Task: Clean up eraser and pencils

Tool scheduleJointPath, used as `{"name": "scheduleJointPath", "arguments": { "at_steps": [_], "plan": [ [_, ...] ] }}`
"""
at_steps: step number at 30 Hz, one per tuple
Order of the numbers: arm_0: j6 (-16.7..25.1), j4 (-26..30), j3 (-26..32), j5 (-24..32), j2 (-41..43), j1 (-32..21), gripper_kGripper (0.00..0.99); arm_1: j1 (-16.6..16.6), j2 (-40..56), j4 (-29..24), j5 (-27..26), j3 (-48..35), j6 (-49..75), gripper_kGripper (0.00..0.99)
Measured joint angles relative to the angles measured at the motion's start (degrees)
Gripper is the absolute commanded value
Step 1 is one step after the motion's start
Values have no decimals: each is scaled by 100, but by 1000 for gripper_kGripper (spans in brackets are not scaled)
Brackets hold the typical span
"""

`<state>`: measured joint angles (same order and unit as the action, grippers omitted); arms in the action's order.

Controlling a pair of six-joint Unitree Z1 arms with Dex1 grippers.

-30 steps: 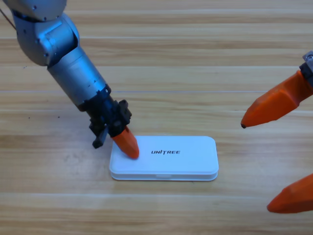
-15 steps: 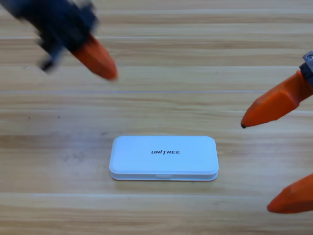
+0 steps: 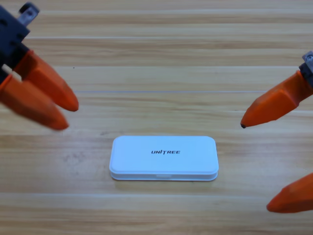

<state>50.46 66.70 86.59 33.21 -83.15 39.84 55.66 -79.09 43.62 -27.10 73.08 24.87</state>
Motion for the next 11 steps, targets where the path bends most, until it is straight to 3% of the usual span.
{"name": "scheduleJointPath", "arguments": {
  "at_steps": [11],
  "plan": [
    [-2,0,-196,-1,10,43,990,0,-14,-21,0,0,-18,990]
  ]
}}
